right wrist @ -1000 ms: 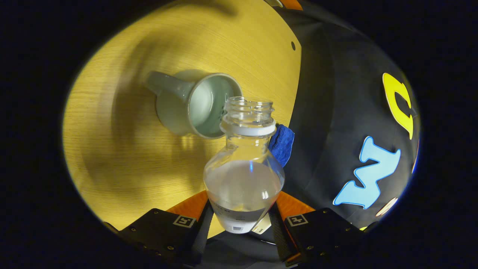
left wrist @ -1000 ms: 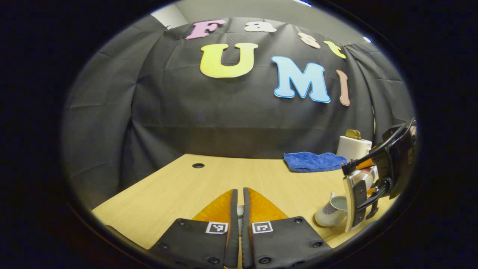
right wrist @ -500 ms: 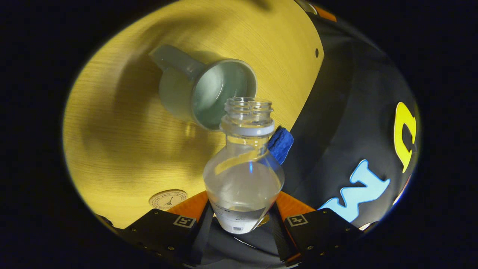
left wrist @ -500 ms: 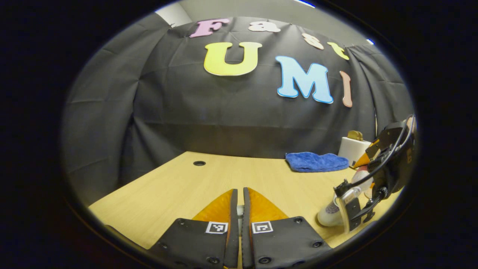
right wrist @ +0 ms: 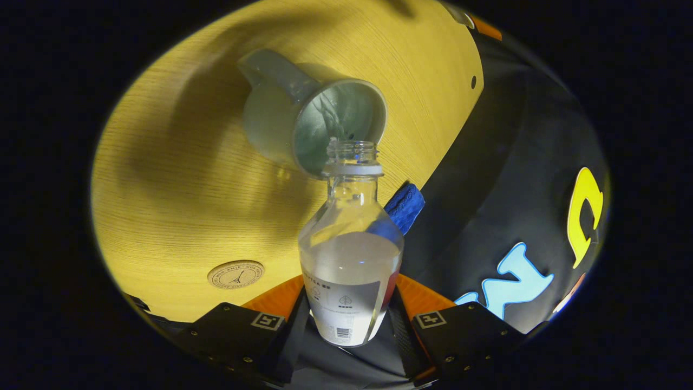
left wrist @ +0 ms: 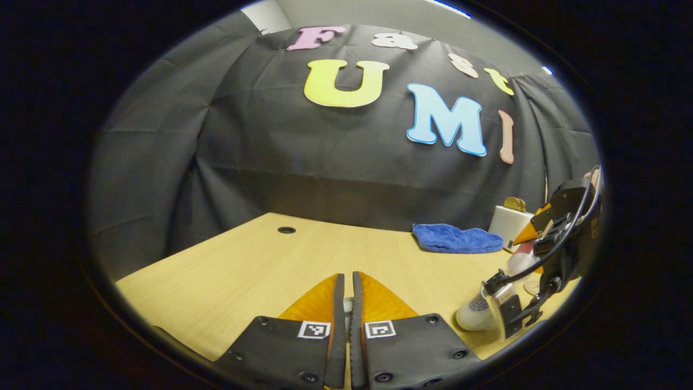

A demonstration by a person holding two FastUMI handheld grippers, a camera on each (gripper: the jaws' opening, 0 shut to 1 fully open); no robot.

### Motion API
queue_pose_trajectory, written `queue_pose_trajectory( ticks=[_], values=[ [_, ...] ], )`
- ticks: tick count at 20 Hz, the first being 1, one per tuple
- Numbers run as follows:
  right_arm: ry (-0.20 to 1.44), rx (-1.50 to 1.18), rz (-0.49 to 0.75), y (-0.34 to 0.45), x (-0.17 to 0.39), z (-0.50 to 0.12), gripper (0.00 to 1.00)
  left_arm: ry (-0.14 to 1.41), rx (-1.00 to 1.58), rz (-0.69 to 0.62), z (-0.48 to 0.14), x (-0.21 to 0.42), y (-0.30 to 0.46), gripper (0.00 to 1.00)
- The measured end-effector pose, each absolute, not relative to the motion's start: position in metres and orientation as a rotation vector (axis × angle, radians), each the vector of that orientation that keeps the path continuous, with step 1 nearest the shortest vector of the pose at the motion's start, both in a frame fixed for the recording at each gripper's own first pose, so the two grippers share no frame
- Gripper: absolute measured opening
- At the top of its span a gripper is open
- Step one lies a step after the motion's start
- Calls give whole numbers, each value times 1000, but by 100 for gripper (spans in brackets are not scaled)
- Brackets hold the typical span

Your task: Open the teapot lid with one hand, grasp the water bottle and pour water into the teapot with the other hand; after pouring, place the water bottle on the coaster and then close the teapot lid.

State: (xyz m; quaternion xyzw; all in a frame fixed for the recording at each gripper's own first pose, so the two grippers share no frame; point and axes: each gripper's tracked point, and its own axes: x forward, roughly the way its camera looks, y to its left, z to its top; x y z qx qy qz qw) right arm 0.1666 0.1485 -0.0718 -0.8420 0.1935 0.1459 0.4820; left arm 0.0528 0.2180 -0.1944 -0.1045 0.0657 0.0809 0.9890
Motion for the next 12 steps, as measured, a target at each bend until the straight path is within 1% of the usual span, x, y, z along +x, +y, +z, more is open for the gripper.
queue_pose_trajectory(
  ticks=[6,12],
  values=[
    [377,-2170,343,156,170,-58,73,133,-210,175,-196,52,221,10],
    [335,-2174,359,168,162,-54,73,126,-206,180,-192,51,221,10]
  ],
)
